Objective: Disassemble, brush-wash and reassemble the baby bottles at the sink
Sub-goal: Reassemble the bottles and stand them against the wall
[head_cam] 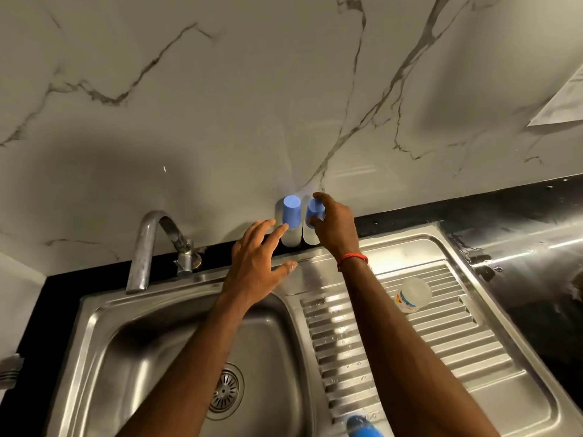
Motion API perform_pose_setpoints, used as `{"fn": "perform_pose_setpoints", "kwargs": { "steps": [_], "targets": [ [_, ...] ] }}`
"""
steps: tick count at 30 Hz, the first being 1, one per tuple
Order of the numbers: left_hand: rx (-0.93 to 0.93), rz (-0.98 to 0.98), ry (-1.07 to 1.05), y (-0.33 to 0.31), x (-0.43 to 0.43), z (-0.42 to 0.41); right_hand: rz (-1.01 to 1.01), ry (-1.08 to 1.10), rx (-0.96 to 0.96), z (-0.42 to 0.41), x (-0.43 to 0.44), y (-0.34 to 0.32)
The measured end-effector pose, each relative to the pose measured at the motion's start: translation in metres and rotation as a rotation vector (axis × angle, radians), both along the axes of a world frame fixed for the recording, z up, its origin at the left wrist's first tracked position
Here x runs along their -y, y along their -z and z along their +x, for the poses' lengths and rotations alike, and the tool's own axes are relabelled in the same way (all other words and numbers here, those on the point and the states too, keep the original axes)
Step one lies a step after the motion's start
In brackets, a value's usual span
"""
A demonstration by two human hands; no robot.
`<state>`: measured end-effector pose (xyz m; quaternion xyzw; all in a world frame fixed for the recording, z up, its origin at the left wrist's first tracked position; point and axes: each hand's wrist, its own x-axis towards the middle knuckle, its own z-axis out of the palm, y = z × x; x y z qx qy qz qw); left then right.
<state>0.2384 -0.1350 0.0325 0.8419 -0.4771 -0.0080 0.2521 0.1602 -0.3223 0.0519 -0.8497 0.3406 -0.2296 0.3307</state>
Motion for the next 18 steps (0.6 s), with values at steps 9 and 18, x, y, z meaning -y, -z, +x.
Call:
{"fn": "perform_pose_setpoints", "kwargs": {
  "steps": [9,18],
  "targets": [
    [-0.059,-0.006,-0.031,0.012,0.0,0.009,-0.05,-0.018,-0.029,0.017,0.015,0.002],
    [-0.061,-0.009,-0.022,0.011,0.003,0.007,-0.067,0.046,-0.027,0.014,0.013,0.006]
  ]
}}
